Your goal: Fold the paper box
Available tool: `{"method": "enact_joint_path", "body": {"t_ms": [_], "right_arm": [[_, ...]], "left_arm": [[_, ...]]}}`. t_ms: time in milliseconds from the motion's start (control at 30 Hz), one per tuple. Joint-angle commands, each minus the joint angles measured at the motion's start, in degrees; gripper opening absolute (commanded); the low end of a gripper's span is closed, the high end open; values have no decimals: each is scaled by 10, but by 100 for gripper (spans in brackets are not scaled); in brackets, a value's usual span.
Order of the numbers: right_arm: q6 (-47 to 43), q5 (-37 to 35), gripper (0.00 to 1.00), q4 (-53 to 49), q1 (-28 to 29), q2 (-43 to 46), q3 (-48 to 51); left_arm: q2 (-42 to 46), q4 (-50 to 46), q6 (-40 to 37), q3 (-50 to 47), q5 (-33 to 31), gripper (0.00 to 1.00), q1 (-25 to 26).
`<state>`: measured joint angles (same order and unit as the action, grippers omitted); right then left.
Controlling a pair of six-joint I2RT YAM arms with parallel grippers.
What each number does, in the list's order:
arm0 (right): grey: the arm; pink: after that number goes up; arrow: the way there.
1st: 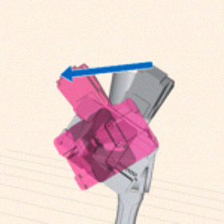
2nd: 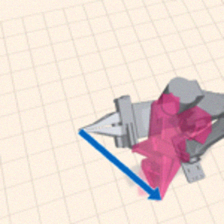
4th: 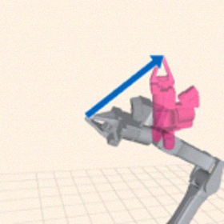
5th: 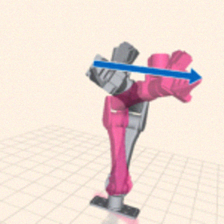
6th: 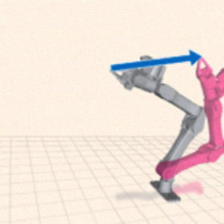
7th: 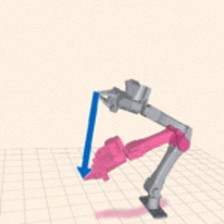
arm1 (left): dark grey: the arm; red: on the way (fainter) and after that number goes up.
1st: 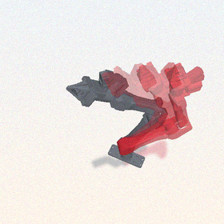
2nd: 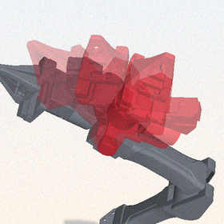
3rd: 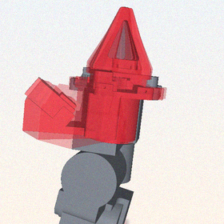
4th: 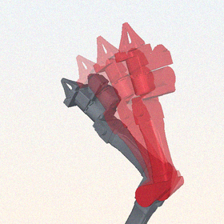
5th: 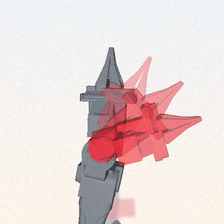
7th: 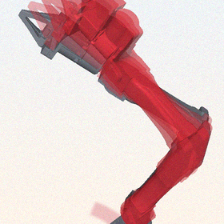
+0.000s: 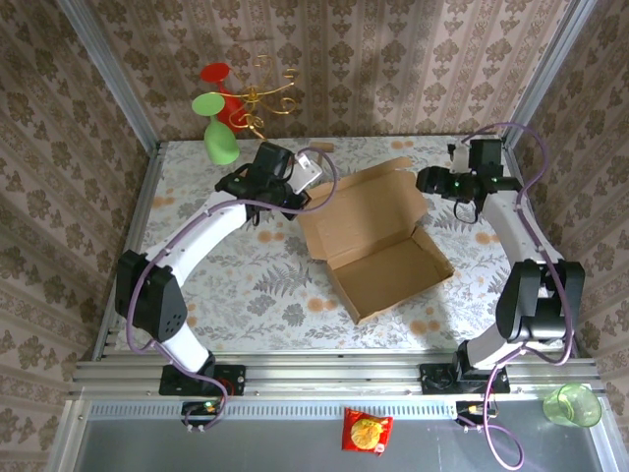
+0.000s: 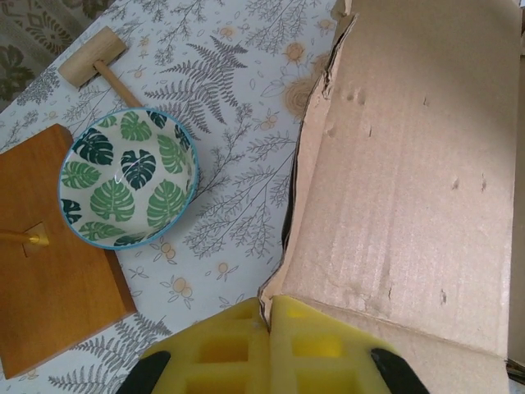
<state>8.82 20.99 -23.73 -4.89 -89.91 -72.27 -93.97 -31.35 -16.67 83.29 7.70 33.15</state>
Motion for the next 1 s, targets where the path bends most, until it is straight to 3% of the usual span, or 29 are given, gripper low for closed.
{"method": "enact_joint_path", "body": {"t_ms": [0, 167, 633, 833, 967], "right_arm": [[-92, 41, 76, 6, -9, -20, -23], [-81, 148, 74, -80, -21, -139, -118], [-53, 216, 67, -88, -22, -285, -222], [-42, 226, 59, -91, -22, -313, -244], [-38, 226, 41, -89, -24, -311, -251]], "left_arm": [[5, -13, -30, 1, 17, 0, -15], [-8, -8, -27, 7, 38, 0, -29], [-66, -10, -17, 59, 64, 0, -48], [-79, -9, -13, 71, 66, 0, -53], [-85, -6, -4, 77, 67, 0, -56]]}}
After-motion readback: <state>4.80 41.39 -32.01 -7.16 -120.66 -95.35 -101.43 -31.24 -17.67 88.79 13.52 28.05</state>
